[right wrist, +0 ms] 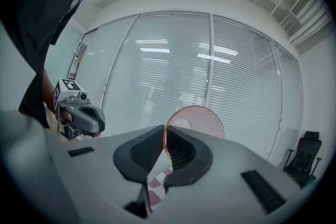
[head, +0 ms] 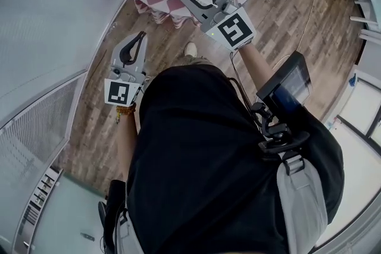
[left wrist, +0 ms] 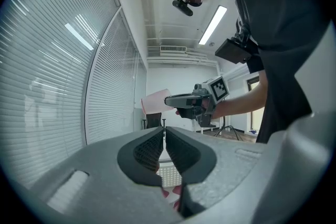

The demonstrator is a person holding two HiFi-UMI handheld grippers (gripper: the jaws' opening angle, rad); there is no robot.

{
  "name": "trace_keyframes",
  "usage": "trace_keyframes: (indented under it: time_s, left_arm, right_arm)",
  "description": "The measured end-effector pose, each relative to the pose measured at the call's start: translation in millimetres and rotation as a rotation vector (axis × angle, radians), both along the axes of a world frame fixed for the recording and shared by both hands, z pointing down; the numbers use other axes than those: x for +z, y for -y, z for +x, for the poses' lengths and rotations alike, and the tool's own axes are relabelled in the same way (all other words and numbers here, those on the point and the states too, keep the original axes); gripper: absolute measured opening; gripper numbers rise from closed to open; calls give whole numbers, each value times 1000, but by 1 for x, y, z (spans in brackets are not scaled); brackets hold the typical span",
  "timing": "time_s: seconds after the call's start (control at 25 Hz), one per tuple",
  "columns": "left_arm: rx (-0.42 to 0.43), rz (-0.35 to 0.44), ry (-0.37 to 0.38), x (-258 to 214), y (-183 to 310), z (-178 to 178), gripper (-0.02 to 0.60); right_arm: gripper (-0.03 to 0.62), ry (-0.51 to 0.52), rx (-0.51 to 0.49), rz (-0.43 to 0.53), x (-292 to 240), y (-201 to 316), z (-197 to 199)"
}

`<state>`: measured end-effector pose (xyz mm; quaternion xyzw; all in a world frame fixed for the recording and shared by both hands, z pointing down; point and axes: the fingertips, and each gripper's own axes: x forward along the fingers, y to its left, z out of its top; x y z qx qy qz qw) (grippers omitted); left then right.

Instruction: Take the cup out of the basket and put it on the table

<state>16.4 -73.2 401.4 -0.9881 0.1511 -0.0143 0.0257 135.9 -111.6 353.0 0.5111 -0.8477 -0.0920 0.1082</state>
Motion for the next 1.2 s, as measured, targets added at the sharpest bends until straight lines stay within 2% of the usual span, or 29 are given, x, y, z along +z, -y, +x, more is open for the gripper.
trace_keyframes:
  time_s: [0.2,0.36,0.52,0.84,1.2]
  left_arm:
    - [11,-5,1,4,1,6,6]
    - [14,-14,0,9,0,7,6]
    - [5,-35,-3,13,0,10,6]
    - [17,-49,-16,15,-1,13,6]
    - [32,-68,-18,19,1,10,6]
  right_arm:
    - [25,39,-15,32,1,-10,-7]
    - [25,145,-36,65,3,-23,-18]
    - [25,210,-39,41,14,-36,-20]
    - [25,268,-62,20,28,-47,-27]
    - [25,263,-83,-28,56,-56,-38]
